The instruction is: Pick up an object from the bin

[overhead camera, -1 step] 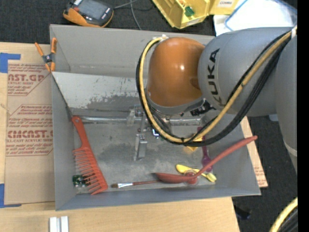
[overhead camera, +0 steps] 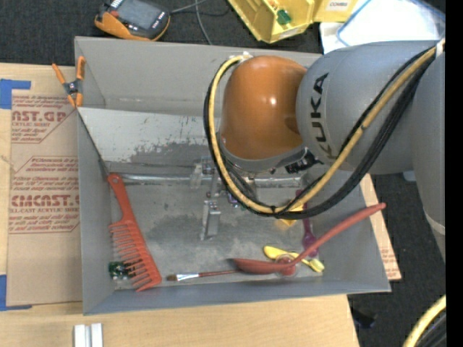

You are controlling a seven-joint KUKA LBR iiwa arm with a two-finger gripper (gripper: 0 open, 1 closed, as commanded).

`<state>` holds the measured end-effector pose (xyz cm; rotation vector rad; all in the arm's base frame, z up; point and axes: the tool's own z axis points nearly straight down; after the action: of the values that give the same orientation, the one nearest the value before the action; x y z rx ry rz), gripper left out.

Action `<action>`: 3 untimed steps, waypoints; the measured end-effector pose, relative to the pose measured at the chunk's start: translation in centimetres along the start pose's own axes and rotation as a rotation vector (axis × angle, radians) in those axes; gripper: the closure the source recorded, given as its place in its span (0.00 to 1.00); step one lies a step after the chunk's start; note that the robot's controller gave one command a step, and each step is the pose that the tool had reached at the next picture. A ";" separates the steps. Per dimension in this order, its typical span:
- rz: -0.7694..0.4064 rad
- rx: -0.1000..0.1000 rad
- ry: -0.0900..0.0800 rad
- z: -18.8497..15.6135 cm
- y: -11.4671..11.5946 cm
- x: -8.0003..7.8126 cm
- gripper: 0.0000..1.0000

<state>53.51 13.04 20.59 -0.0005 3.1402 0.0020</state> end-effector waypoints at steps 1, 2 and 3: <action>-0.072 -0.001 0.002 14.0 8.4 2.2 0.00; -0.059 -0.002 -0.001 6.0 9.7 1.5 0.00; -0.525 -0.001 0.010 10.6 9.7 5.5 0.00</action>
Offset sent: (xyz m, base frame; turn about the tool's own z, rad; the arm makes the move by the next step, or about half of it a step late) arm -0.0146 0.0960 -0.0596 -0.0569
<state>48.03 22.72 9.98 -0.8181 3.0415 0.0037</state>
